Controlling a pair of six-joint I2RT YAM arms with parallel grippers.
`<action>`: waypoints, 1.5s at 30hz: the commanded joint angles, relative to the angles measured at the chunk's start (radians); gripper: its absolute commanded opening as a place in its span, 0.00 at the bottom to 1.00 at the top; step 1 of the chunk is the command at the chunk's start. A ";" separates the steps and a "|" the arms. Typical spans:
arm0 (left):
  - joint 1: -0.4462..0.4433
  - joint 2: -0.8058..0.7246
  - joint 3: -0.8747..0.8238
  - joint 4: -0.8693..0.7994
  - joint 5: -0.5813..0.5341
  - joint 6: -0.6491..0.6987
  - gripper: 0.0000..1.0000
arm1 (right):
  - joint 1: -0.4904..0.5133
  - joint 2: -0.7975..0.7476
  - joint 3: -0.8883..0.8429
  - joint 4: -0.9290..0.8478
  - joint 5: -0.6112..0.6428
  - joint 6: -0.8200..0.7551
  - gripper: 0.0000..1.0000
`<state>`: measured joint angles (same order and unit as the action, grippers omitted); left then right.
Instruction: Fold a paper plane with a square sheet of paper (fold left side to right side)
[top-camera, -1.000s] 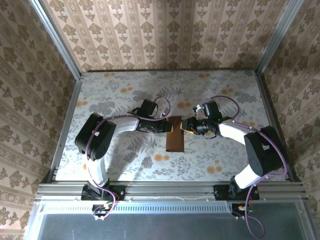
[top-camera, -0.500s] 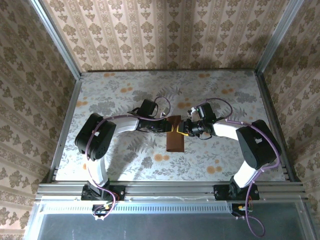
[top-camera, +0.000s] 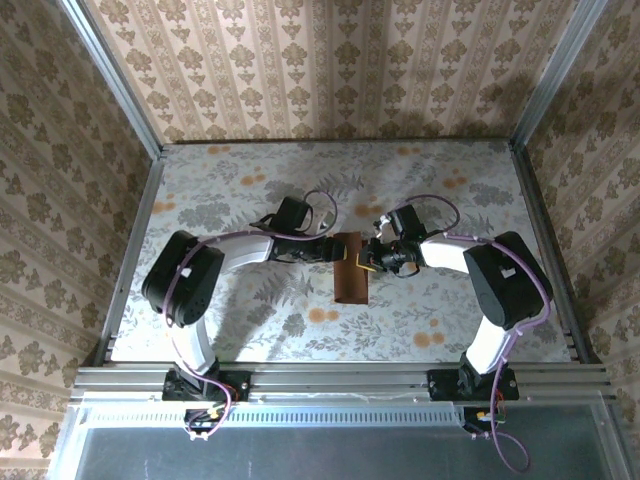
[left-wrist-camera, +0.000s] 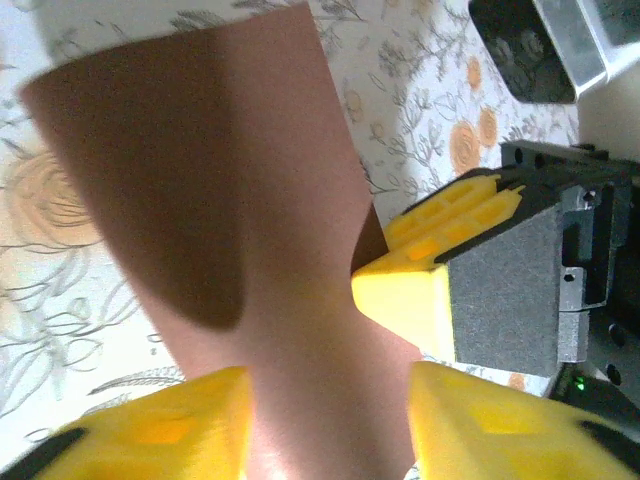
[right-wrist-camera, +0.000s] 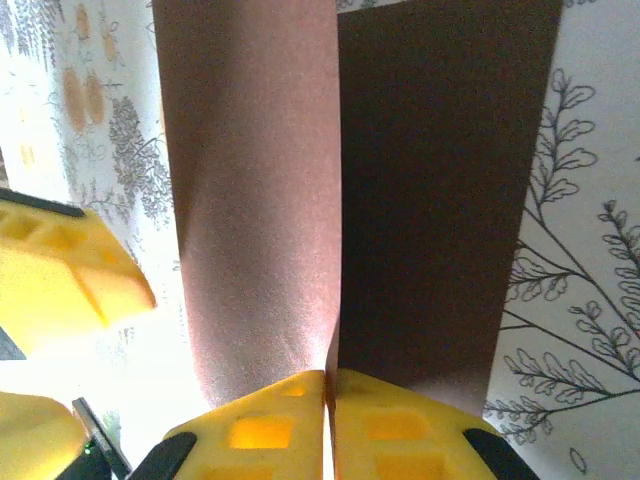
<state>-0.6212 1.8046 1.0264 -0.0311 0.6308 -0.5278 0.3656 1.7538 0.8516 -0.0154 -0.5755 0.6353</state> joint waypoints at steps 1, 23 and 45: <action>0.011 -0.045 -0.015 -0.065 -0.082 0.042 0.56 | 0.008 0.019 0.017 -0.041 0.031 -0.021 0.12; -0.048 0.103 0.072 -0.146 -0.117 0.058 0.50 | 0.011 0.010 0.017 -0.064 0.043 -0.033 0.15; -0.120 0.259 0.203 -0.307 -0.217 0.120 0.49 | -0.087 -0.295 -0.062 -0.233 0.208 -0.112 0.47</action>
<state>-0.6956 1.9636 1.2255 -0.3359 0.4545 -0.4492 0.2848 1.4853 0.8074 -0.2035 -0.4011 0.5465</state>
